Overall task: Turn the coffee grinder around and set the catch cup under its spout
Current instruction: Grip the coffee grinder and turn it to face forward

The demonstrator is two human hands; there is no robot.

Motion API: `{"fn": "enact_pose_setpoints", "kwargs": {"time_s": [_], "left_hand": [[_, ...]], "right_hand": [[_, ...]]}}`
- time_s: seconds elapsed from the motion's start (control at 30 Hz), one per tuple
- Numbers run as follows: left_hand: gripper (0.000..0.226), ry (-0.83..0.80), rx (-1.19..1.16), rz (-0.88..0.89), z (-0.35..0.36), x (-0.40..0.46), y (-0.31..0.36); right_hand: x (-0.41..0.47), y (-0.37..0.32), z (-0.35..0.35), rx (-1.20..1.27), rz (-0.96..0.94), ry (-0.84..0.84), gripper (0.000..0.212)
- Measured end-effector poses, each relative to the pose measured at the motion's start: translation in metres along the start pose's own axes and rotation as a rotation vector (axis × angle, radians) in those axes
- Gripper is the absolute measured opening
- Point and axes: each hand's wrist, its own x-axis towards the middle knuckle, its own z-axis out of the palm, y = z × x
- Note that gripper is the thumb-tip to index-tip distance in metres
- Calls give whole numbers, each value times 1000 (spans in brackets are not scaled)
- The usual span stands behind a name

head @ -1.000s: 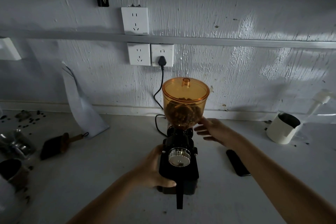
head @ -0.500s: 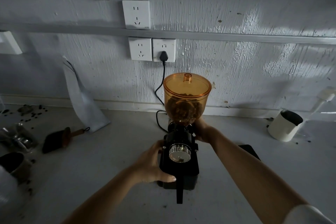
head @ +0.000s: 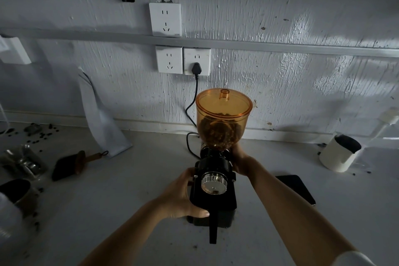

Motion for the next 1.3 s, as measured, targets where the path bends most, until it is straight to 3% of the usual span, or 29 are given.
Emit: {"fn": "enact_pose_setpoints", "kwargs": {"time_s": [0.5, 1.1, 1.3], "left_hand": [[98, -5, -7, 3, 0, 0, -1], [97, -21, -37, -2, 0, -2, 3], [98, -14, -51, 2, 0, -2, 3]], "right_hand": [[-5, 9, 2, 3, -106, 27, 36], [-9, 7, 6, -51, -121, 65, 29], [-15, 7, 9, -46, -111, 58, 38]]}}
